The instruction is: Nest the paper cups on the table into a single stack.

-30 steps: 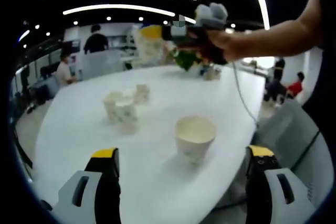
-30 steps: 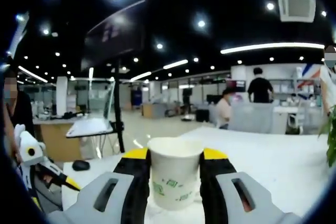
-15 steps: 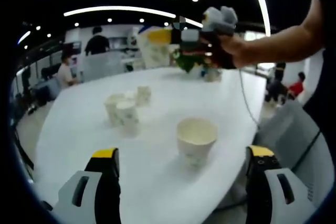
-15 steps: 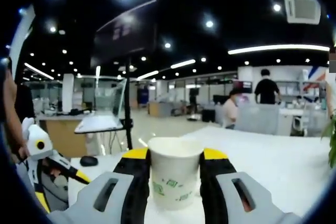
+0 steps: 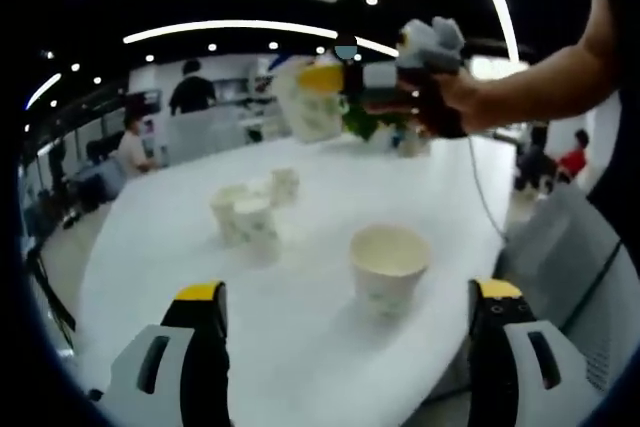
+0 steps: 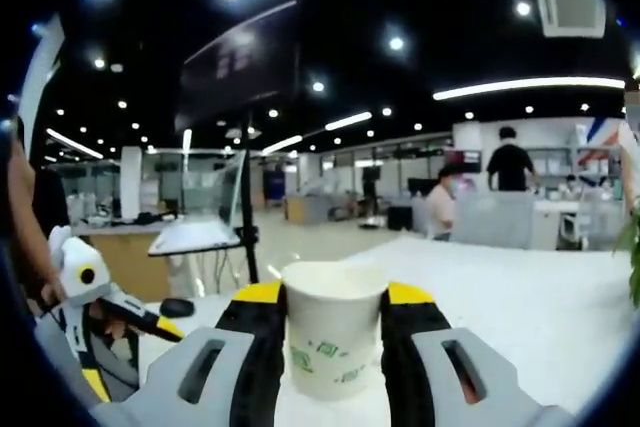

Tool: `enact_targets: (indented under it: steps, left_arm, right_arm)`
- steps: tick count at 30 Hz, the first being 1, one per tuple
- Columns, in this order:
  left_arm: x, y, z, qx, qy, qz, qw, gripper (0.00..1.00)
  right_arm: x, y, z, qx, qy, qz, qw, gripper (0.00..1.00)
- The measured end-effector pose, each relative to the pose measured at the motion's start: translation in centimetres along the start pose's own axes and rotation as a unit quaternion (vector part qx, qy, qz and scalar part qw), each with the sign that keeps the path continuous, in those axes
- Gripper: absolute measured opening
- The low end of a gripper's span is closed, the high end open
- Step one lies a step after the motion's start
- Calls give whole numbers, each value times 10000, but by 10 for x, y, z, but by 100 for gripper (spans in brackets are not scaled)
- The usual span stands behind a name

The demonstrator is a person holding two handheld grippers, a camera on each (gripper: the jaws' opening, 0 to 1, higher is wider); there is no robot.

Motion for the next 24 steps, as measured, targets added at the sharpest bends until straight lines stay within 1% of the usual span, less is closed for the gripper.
enact_targets:
  steps: [6, 7, 12, 16, 19, 24]
  left_arm:
    - [-3, 0, 0, 24, -44, 88, 9999, 100]
    - [-2, 0, 0, 22, 0, 51, 10000, 100]
    - [-2, 0, -2, -3, 16, 66, 10000, 100]
    - [0, 0, -1, -8, 57, 10, 10000, 100]
    - [2, -1, -2, -9, 108, -58, 9999, 100]
    - [2, 0, -2, -12, 121, -85, 9999, 100]
  right_arm:
    - [-2, -4, 7, 45, 7, -8, 10000, 34]
    - [-2, -4, 7, 52, 8, -13, 10000, 34]
    - [0, -8, 15, 111, 19, -32, 9999, 34]
    - [1, -11, 20, 142, 41, -56, 9999, 35]
    - [2, -14, 24, 156, 13, -79, 9998, 34]
    - [6, -18, 34, 252, -55, -126, 9996, 35]
Point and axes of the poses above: the point that each gripper's makers call its tool centre point, and the gripper's own axes: y roughly forward along the fingers, z roughly to its left, x roughly out of its top, the point moved 1 cm from there along -y, roughly backward along the fingers, and after that the axes turned 7 degrees about -y, right-handed, at the moved point
